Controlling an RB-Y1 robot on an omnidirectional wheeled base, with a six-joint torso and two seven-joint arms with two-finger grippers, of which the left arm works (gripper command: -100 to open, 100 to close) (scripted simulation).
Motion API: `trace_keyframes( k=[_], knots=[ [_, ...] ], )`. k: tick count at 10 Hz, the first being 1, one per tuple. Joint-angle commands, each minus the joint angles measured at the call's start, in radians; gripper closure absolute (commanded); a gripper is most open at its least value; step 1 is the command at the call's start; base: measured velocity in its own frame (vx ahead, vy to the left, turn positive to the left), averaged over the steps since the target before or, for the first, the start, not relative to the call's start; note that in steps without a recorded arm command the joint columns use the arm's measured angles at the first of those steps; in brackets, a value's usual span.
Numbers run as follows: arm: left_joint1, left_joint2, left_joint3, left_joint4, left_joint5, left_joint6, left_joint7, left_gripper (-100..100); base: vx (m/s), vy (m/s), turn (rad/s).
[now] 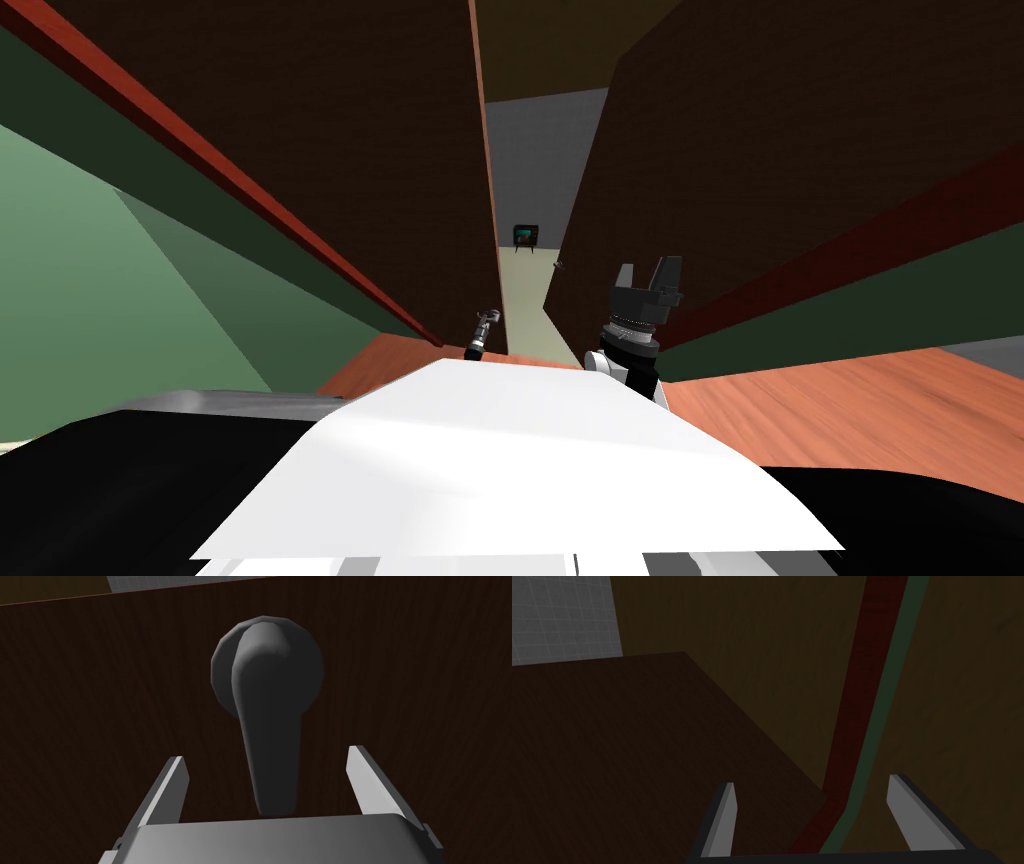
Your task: Push the door open
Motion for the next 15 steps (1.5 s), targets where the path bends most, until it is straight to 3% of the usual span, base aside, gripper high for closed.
trace_keyframes(
  k=[1,2,3,8,15],
  knots=[
    [-0.009,-0.014,0.005,0.012,0.002,-0.002,-0.002,-100,0.213,-0.018,-0.018],
    [-0.005,-0.008,0.003,0.006,0.001,0.0,-0.001,-100,0.091,-0.001,-0.003],
    [-0.005,-0.008,0.003,0.006,0.001,0.0,-0.001,100,-0.011,-0.002,0.004],
    [-0.005,-0.008,0.003,0.006,0.001,0.0,-0.001,100,-0.01,0.001,-0.004],
    [-0.021,0.018,0.061,0.017,0.026,0.002,-0.025,100,0.162,-0.045,0.046]
  ],
)
